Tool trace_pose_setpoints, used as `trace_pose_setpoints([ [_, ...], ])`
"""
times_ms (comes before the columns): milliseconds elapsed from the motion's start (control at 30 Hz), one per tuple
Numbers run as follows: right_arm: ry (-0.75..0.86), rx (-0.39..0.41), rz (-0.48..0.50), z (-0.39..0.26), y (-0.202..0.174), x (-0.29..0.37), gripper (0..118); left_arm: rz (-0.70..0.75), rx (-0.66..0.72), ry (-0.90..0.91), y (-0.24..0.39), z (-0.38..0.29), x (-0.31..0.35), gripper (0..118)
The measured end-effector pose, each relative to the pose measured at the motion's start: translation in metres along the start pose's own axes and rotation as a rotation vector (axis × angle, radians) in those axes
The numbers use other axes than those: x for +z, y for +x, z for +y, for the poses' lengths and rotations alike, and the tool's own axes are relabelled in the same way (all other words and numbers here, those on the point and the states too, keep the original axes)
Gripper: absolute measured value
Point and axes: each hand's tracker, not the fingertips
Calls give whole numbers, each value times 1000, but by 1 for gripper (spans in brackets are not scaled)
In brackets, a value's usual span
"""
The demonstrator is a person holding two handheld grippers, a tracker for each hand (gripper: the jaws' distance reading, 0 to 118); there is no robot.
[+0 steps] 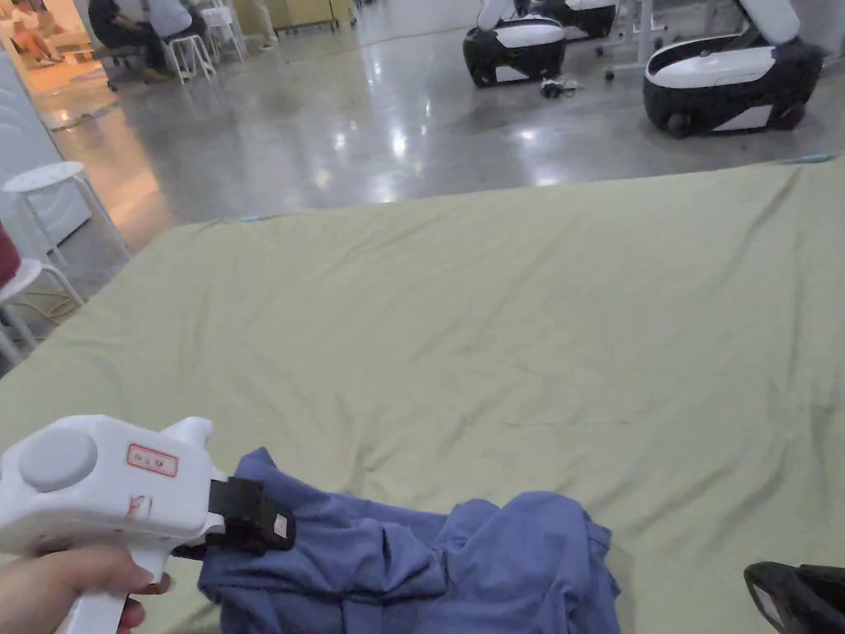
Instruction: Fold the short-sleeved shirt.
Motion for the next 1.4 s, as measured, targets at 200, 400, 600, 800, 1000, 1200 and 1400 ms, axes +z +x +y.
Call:
trace_pose_setpoints([
  [200, 38, -8, 13, 1, 8, 16, 0, 58, -144, -48, 105, 6, -29, 11],
  [400, 71, -32, 12, -4, 17, 30, 0, 53, -128, -126, 180, -4, -114, 11],
  [600, 74, -60, -16, -15, 28, 39, 0, 2, -185, -230, 232, -26, -172, 63],
  [800, 65, -82, -29, -24, 32, 42, 0, -159, -259, -113, 225, -15, -98, 81],
  [1000, 63, -71, -32, -22, 27, 40, 0, 98, -370, 12, 199, -27, -97, 0],
  [1200, 50, -69, -36, -22, 21, 35, 0, -28, -377, -148, 232, -70, -183, 0],
  [1400, 38, -67, -43, -27, 20, 34, 0, 9, -340, -154, 233, -68, -236, 0],
])
